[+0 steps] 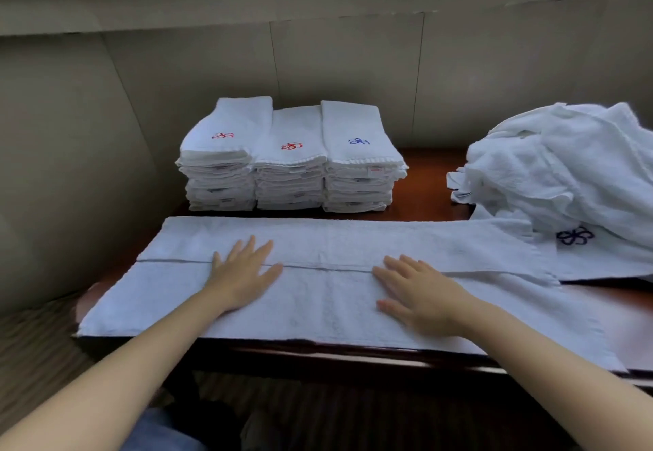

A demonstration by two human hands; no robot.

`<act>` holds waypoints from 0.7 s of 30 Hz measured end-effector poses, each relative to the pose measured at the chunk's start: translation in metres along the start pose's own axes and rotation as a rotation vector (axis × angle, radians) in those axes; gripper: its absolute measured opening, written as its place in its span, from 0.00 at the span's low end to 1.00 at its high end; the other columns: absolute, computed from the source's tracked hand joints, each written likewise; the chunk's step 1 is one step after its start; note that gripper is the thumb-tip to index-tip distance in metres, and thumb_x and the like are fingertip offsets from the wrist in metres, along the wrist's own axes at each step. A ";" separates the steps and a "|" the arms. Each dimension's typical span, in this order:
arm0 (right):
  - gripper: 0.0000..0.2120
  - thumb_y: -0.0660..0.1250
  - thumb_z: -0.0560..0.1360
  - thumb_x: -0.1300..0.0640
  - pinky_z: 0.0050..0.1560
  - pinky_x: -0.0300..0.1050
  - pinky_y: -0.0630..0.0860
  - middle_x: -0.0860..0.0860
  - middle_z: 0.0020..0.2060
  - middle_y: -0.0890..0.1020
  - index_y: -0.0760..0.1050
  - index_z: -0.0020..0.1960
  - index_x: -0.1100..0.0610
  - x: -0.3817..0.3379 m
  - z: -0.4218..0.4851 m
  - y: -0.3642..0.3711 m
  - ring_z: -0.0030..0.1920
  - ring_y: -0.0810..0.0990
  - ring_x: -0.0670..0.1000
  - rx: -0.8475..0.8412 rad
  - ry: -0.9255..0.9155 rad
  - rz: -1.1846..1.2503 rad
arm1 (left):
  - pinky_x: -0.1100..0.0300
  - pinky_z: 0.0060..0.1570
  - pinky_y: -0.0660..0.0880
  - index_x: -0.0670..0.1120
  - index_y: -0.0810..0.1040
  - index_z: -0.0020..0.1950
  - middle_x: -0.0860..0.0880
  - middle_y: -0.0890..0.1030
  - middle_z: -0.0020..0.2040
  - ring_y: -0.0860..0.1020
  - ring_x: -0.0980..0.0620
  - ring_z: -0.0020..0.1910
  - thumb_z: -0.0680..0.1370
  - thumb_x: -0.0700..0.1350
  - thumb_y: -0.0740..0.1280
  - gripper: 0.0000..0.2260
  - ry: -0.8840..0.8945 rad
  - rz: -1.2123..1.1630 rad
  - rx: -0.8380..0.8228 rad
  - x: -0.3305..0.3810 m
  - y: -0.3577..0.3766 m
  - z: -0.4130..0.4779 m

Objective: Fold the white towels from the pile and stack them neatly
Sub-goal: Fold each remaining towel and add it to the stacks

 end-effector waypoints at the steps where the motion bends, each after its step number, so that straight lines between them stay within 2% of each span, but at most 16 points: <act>1: 0.33 0.47 0.77 0.33 0.75 0.49 0.42 0.49 0.78 0.48 0.47 0.77 0.45 -0.009 -0.006 0.003 0.77 0.44 0.52 -0.020 -0.050 0.016 | 0.43 0.73 0.40 0.62 0.46 0.77 0.53 0.42 0.79 0.42 0.52 0.77 0.78 0.68 0.48 0.30 0.115 -0.012 -0.025 0.005 0.003 -0.012; 4: 0.38 0.49 0.72 0.27 0.74 0.51 0.36 0.47 0.77 0.42 0.41 0.76 0.38 -0.032 -0.022 0.010 0.76 0.37 0.51 -0.052 -0.171 0.018 | 0.46 0.72 0.36 0.67 0.42 0.75 0.60 0.36 0.76 0.36 0.57 0.76 0.75 0.71 0.52 0.32 0.348 0.038 -0.114 0.015 0.009 -0.045; 7: 0.40 0.52 0.70 0.25 0.73 0.49 0.35 0.45 0.77 0.40 0.38 0.75 0.36 -0.041 -0.034 0.010 0.76 0.35 0.51 -0.043 -0.235 -0.045 | 0.45 0.71 0.33 0.68 0.39 0.74 0.63 0.32 0.73 0.31 0.59 0.73 0.68 0.75 0.56 0.40 0.416 0.109 -0.164 0.015 0.008 -0.063; 9: 0.35 0.52 0.73 0.28 0.74 0.44 0.39 0.43 0.77 0.45 0.43 0.75 0.36 -0.042 -0.037 0.007 0.76 0.39 0.49 -0.007 -0.236 -0.024 | 0.46 0.70 0.32 0.69 0.37 0.73 0.62 0.30 0.72 0.29 0.59 0.72 0.63 0.79 0.55 0.44 0.440 0.139 -0.168 0.015 0.007 -0.069; 12: 0.24 0.55 0.79 0.42 0.72 0.38 0.54 0.38 0.75 0.56 0.55 0.74 0.38 -0.042 -0.037 -0.001 0.76 0.52 0.44 0.069 -0.219 0.038 | 0.47 0.71 0.34 0.72 0.37 0.70 0.62 0.34 0.73 0.32 0.60 0.72 0.62 0.80 0.49 0.40 0.445 0.125 -0.122 0.016 0.007 -0.080; 14: 0.22 0.57 0.79 0.54 0.68 0.41 0.64 0.39 0.72 0.65 0.62 0.72 0.41 -0.039 -0.033 -0.009 0.72 0.62 0.44 0.120 -0.183 0.051 | 0.51 0.73 0.41 0.69 0.47 0.73 0.62 0.44 0.75 0.41 0.60 0.75 0.66 0.77 0.48 0.36 0.472 0.057 -0.029 0.016 0.005 -0.086; 15: 0.23 0.58 0.77 0.58 0.64 0.44 0.68 0.41 0.69 0.70 0.66 0.70 0.43 -0.037 -0.031 -0.013 0.69 0.68 0.46 0.141 -0.155 0.059 | 0.54 0.74 0.50 0.64 0.57 0.74 0.59 0.54 0.76 0.51 0.59 0.76 0.69 0.74 0.48 0.35 0.491 0.010 0.050 0.016 0.001 -0.090; 16: 0.22 0.58 0.76 0.59 0.60 0.47 0.71 0.42 0.65 0.74 0.68 0.68 0.45 -0.036 -0.028 -0.017 0.65 0.73 0.48 0.155 -0.126 0.058 | 0.58 0.69 0.63 0.58 0.68 0.72 0.56 0.66 0.73 0.64 0.56 0.73 0.73 0.70 0.50 0.31 0.539 -0.022 0.162 0.016 -0.007 -0.094; 17: 0.21 0.58 0.75 0.60 0.56 0.48 0.73 0.44 0.61 0.77 0.70 0.66 0.46 -0.034 -0.025 -0.021 0.61 0.75 0.50 0.171 -0.098 0.049 | 0.61 0.57 0.75 0.51 0.78 0.65 0.52 0.78 0.64 0.76 0.54 0.63 0.77 0.63 0.56 0.25 0.608 -0.032 0.308 0.016 -0.017 -0.099; 18: 0.19 0.59 0.74 0.60 0.52 0.48 0.74 0.46 0.57 0.80 0.72 0.63 0.47 -0.030 -0.021 -0.024 0.57 0.77 0.52 0.189 -0.069 0.040 | 0.64 0.42 0.79 0.46 0.83 0.58 0.50 0.84 0.54 0.83 0.52 0.51 0.76 0.53 0.64 0.17 0.661 -0.018 0.430 0.013 -0.024 -0.102; 19: 0.17 0.59 0.74 0.60 0.49 0.48 0.74 0.47 0.53 0.81 0.73 0.61 0.48 -0.026 -0.018 -0.028 0.54 0.78 0.54 0.205 -0.033 0.039 | 0.64 0.32 0.78 0.44 0.84 0.53 0.49 0.85 0.47 0.84 0.51 0.42 0.70 0.43 0.70 0.12 0.678 0.006 0.512 0.009 -0.028 -0.103; 20: 0.15 0.60 0.75 0.59 0.47 0.48 0.74 0.49 0.51 0.82 0.73 0.59 0.48 -0.021 -0.014 -0.033 0.52 0.78 0.55 0.220 0.005 0.055 | 0.63 0.30 0.78 0.43 0.84 0.52 0.49 0.85 0.45 0.84 0.51 0.40 0.65 0.37 0.74 0.15 0.636 0.034 0.499 0.003 -0.031 -0.100; 21: 0.13 0.61 0.75 0.59 0.46 0.48 0.75 0.51 0.49 0.82 0.75 0.58 0.49 -0.015 -0.011 -0.038 0.51 0.78 0.56 0.237 0.040 0.085 | 0.62 0.34 0.78 0.45 0.84 0.54 0.50 0.85 0.48 0.84 0.50 0.43 0.64 0.33 0.74 0.19 0.544 0.032 0.460 -0.006 -0.036 -0.095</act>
Point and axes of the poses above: each hand's wrist, its own z-axis towards the middle knuckle, its own y-axis out of the palm, x = y × z, the point moved 4 cm from there along z, towards the middle knuckle
